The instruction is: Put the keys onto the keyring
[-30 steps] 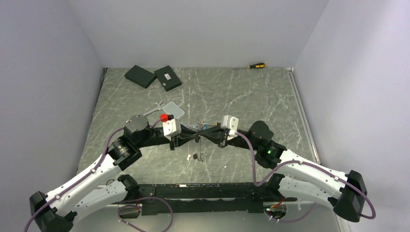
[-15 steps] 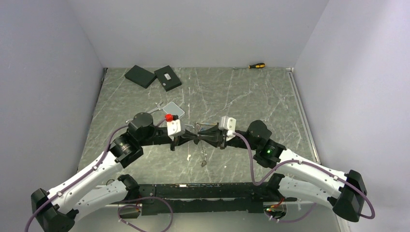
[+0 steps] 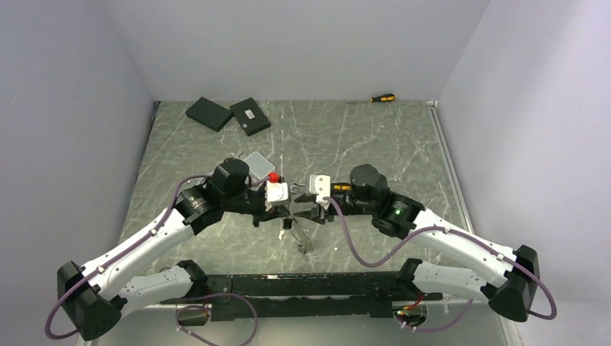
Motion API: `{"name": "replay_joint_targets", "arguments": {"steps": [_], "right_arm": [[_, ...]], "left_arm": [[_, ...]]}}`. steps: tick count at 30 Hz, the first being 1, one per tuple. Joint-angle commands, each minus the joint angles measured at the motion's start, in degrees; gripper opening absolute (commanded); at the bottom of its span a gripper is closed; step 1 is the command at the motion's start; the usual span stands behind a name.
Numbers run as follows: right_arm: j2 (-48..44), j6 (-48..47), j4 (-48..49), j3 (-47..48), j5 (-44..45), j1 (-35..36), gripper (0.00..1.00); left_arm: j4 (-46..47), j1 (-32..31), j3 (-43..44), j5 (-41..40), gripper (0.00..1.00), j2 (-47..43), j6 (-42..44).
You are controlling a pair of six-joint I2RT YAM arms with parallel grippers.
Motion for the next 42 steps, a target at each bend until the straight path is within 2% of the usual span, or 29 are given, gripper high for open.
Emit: {"name": "replay_joint_targets", "arguments": {"steps": [1,9,21,24,27,31,33,35,37,39,42], "right_arm": [[1.35,-3.80,-6.58,2.77,-2.28,0.14,0.40],[3.89,-3.66,-6.43,2.90,-3.95,0.18,0.38],[7.01,-2.85,-4.32,4.20,-5.60,0.18,0.27],[7.23,-2.61,-3.89,4.15,-5.64,0.18,0.18],[7.32,-2.63,-3.52,4.06,-5.54,0.18,0.01],[6.91,-2.34,-2.05,3.19,-4.66,0.18,0.00],[5.94,-1.94,0.04,1.92,-3.80,0.18,0.00],[4.67,-1.08,3.16,-0.33,-2.26,0.18,0.00],[2.98,-0.07,6.89,-2.17,-1.27,0.14,0.00],[1.64,1.50,11.26,-4.04,-0.36,0.09,0.00],[-0.22,4.64,18.65,-7.32,0.89,0.07,0.00]], "left_arm": [[-0.73,-0.10,2.19,1.86,0.00,0.31,2.03],[0.29,-0.11,1.64,2.98,0.00,-0.22,0.91],[0.42,-0.17,1.38,4.60,0.00,0.42,0.11],[0.29,-0.10,1.38,4.42,0.00,0.42,0.15],[0.33,-0.10,1.29,4.51,0.00,0.38,0.11],[0.67,-0.17,1.21,3.38,0.00,0.02,-0.24],[1.07,-0.12,1.07,2.21,0.09,-0.54,-0.59],[1.73,-0.17,0.55,1.71,0.26,-1.64,-0.83],[3.13,-0.15,-0.39,1.22,0.40,-3.27,-1.44],[4.80,-0.03,-1.56,0.45,0.47,-5.63,-2.14],[7.05,0.04,-2.77,-1.29,0.51,-7.99,-2.94]]}}
